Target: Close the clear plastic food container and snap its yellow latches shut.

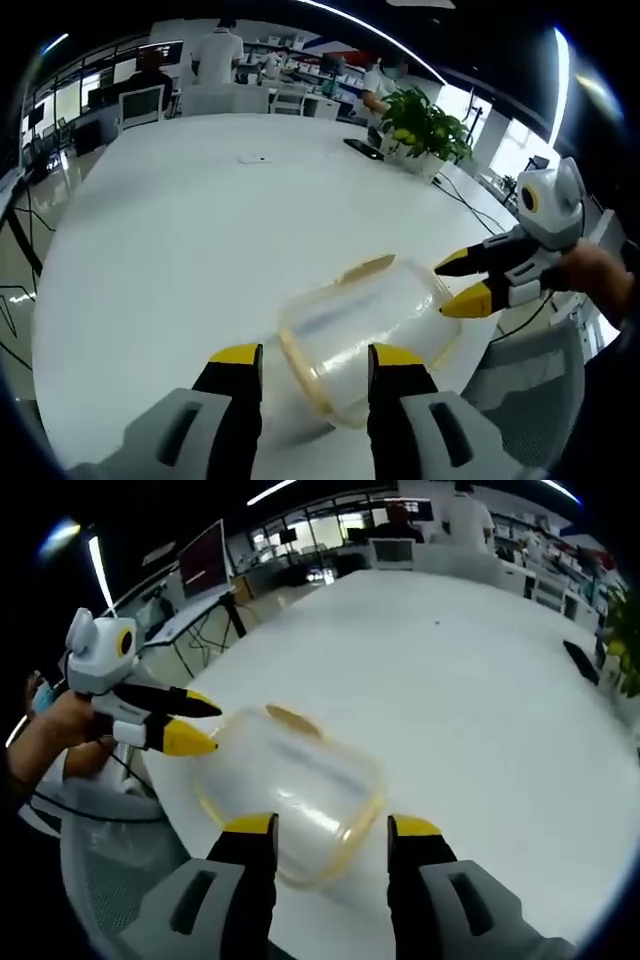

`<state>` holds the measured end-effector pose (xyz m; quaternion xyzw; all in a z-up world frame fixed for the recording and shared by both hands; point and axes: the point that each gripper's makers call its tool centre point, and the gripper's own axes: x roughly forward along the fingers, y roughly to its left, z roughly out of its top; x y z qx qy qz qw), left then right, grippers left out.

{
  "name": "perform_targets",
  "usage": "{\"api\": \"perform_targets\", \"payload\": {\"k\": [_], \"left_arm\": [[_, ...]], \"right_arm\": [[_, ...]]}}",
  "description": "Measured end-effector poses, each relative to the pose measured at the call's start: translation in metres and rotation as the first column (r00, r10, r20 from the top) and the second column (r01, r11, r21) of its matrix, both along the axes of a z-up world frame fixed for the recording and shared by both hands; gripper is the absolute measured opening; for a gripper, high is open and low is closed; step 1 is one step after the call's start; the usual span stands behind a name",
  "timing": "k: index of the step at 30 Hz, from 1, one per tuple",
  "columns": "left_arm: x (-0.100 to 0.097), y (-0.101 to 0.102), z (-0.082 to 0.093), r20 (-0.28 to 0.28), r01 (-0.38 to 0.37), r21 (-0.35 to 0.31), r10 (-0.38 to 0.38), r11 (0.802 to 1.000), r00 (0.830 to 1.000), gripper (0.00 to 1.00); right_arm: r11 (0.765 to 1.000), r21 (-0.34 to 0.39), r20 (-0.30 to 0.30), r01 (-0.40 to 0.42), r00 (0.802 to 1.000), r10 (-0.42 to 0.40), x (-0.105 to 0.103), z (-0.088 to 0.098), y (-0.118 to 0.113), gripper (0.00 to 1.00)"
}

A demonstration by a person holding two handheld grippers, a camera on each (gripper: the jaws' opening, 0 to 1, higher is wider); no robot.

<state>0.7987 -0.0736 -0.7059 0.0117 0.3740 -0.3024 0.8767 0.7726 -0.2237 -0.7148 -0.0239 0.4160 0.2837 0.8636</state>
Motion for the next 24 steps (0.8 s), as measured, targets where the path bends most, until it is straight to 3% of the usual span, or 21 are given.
{"api": "perform_targets", "payload": {"k": [12,19,24], "left_arm": [[0.005,-0.014,0.028,0.088,0.141,0.019,-0.143,0.99,0.986,0.36],[0.001,-0.033,0.035,0.119,0.249,0.019,-0.249,0.968,0.961,0.32],[-0.005,-0.048,0.036,0.135,0.357,0.061,-0.363,0.932,0.922,0.3]], "right_arm": [[0.989,0.024,0.085,-0.143,0.986,0.141,0.006,0.022,0.012,0.36],[0.979,0.052,0.091,-0.196,0.978,0.19,0.011,0.023,0.023,0.3],[0.967,0.043,0.12,-0.252,0.962,0.246,0.014,0.025,0.029,0.22]]}}
